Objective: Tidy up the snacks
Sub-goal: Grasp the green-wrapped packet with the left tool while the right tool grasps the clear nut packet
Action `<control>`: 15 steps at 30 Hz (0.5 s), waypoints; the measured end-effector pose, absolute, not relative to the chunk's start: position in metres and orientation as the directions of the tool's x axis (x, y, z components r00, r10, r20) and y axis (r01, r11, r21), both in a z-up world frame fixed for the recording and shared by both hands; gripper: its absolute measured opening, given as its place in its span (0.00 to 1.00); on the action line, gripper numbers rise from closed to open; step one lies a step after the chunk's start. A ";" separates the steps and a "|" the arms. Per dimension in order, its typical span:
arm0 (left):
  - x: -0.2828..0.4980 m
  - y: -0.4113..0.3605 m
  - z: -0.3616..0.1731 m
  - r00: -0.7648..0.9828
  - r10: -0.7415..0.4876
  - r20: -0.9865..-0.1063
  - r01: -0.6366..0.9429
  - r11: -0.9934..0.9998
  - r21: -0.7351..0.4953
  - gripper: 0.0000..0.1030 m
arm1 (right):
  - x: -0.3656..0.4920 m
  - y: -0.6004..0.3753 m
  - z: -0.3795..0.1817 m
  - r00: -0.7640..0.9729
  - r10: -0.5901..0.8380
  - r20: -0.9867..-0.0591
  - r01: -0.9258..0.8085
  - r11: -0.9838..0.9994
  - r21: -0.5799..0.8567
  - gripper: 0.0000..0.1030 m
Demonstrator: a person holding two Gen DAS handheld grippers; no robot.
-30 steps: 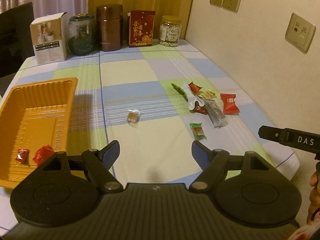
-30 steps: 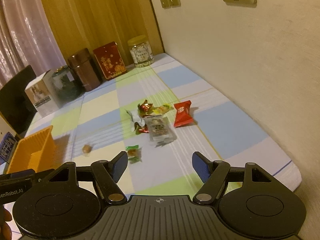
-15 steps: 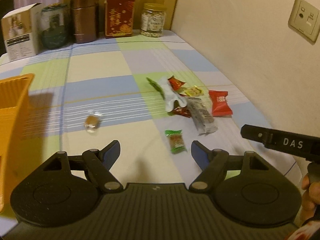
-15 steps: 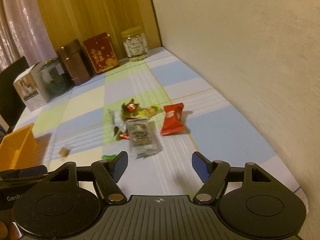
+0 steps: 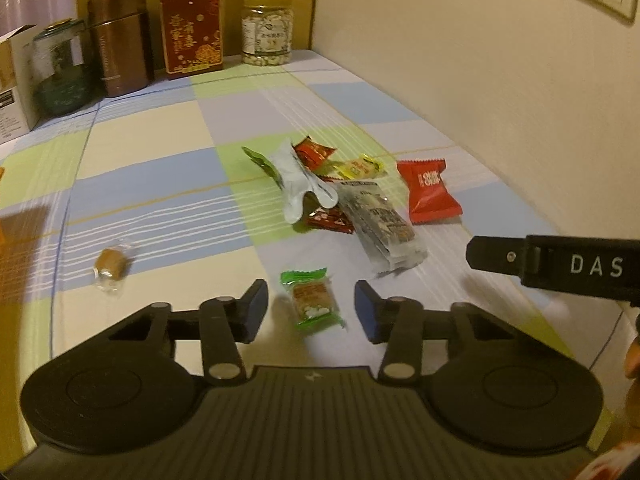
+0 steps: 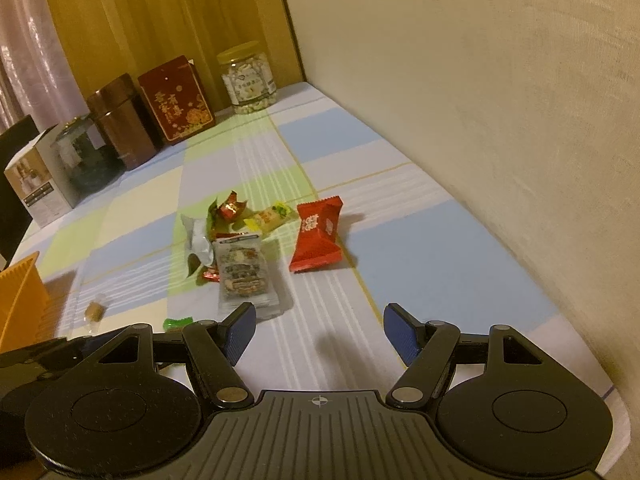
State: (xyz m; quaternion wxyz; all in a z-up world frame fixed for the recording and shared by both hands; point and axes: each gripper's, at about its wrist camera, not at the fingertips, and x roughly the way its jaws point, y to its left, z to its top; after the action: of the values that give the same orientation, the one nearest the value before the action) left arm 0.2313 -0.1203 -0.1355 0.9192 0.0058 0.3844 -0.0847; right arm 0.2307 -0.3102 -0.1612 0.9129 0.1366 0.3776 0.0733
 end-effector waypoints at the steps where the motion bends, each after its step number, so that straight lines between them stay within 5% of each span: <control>1: 0.233 -0.122 -0.137 0.690 -0.149 -0.709 0.164 0.985 -0.048 0.37 | 0.231 -0.310 -0.162 0.704 0.240 -0.669 -0.033 0.951 0.307 0.69; 5: 0.237 -0.122 -0.145 0.669 -0.141 -0.730 0.176 0.984 -0.029 0.18 | 0.236 -0.306 -0.164 0.703 0.262 -0.661 -0.063 0.949 0.309 0.69; 15: 0.226 -0.077 -0.130 0.695 -0.107 -0.711 0.101 0.994 -0.051 0.17 | 0.263 -0.277 -0.164 0.697 0.346 -0.628 -0.195 0.934 0.299 0.69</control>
State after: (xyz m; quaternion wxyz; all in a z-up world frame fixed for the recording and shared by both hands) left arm 0.2258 -0.0774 -0.1298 0.9205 -0.0038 0.3865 -0.0566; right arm 0.2635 -0.2769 -0.1636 0.9150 0.1053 0.3603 0.1478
